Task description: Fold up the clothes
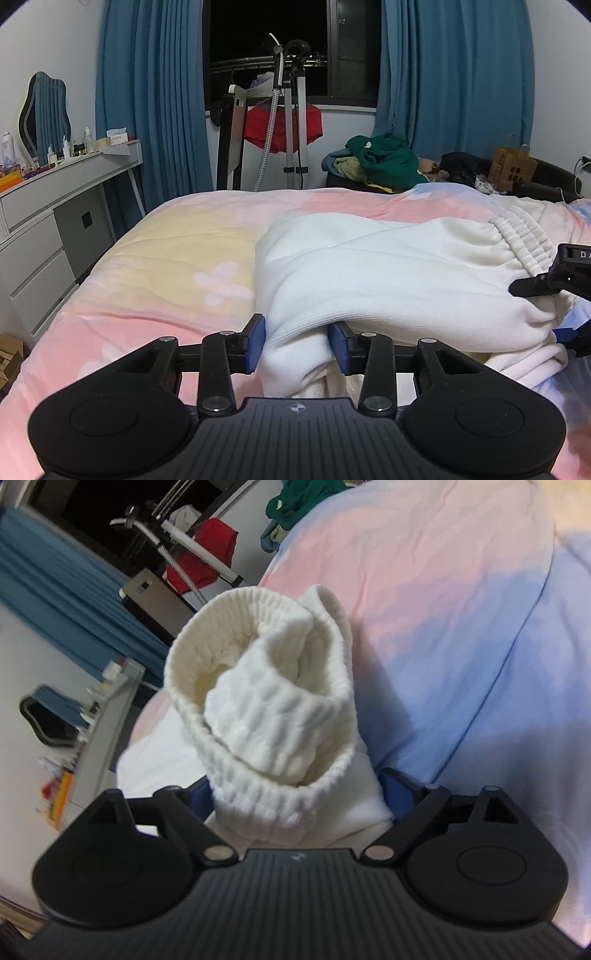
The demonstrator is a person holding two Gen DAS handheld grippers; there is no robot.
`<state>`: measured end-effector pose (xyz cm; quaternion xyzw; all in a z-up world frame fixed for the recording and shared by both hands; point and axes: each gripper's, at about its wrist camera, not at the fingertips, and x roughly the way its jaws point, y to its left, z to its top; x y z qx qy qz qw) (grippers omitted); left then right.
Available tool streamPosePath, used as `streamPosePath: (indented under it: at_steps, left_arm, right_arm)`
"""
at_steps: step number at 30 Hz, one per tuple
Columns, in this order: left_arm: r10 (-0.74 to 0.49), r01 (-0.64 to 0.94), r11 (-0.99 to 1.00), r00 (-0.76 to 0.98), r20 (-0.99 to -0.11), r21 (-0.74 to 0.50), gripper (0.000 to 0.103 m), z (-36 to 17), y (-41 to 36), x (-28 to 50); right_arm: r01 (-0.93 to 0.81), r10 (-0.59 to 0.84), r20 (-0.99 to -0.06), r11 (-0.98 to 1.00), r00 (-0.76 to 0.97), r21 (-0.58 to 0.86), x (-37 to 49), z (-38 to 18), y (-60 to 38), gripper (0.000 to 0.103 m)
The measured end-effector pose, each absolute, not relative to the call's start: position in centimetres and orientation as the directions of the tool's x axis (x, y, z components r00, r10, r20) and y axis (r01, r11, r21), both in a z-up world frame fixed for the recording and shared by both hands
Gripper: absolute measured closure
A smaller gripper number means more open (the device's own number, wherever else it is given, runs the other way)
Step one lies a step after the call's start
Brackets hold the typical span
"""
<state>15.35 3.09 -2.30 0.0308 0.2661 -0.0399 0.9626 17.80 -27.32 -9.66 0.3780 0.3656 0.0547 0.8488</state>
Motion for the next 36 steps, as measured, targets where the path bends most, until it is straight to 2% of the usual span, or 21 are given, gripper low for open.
streamPosePath:
  at_steps: [9,13,15,18,20,23,25,30,36]
  left_arm:
    - [-0.056,0.082,0.996,0.848,-0.527,0.027,0.060,-2.3,3.3,15.9]
    - [-0.082,0.098,0.995,0.846,-0.527,0.002,0.057,-1.8,3.5,16.0]
    - [-0.112,0.106,0.994,0.845,-0.524,-0.042,0.053,-1.4,3.9,16.0]
    - [-0.187,0.089,0.972,0.854,-0.485,-0.218,0.041,-0.6,6.6,15.8]
    - [-0.235,0.077,0.937,0.862,-0.450,-0.341,0.024,-0.1,8.5,15.7]
    - [-0.302,0.063,0.854,0.868,-0.395,-0.516,0.015,0.4,11.4,15.8]
    - [-0.354,0.050,0.792,0.849,-0.392,-0.609,0.012,-0.2,13.0,16.8]
    - [-0.442,-0.038,0.690,0.769,-0.462,-0.723,0.013,-3.9,14.3,20.3]
    - [-0.512,-0.028,0.687,0.690,-0.512,-0.726,0.011,-6.7,12.6,23.1]
  right_arm:
    - [0.081,0.446,-0.476,0.659,0.758,0.747,17.1,-7.8,-27.0,0.010]
    - [0.118,0.416,-0.544,0.706,0.729,0.698,17.7,-8.8,-26.2,0.015]
    - [0.122,0.405,-0.550,0.715,0.730,0.688,17.6,-8.6,-26.1,0.026]
    - [0.128,0.388,-0.559,0.729,0.733,0.673,17.4,-8.4,-26.0,0.036]
    - [0.131,0.377,-0.565,0.737,0.734,0.663,17.3,-8.2,-26.0,0.040]
    - [0.137,0.360,-0.573,0.750,0.736,0.647,17.2,-8.0,-25.9,0.044]
    - [0.141,0.348,-0.578,0.758,0.738,0.636,17.1,-7.9,-25.8,0.046]
    - [0.141,0.338,-0.577,0.764,0.743,0.629,16.7,-7.8,-25.8,0.048]
    - [0.136,0.337,-0.565,0.761,0.753,0.635,16.7,-7.9,-25.6,0.048]
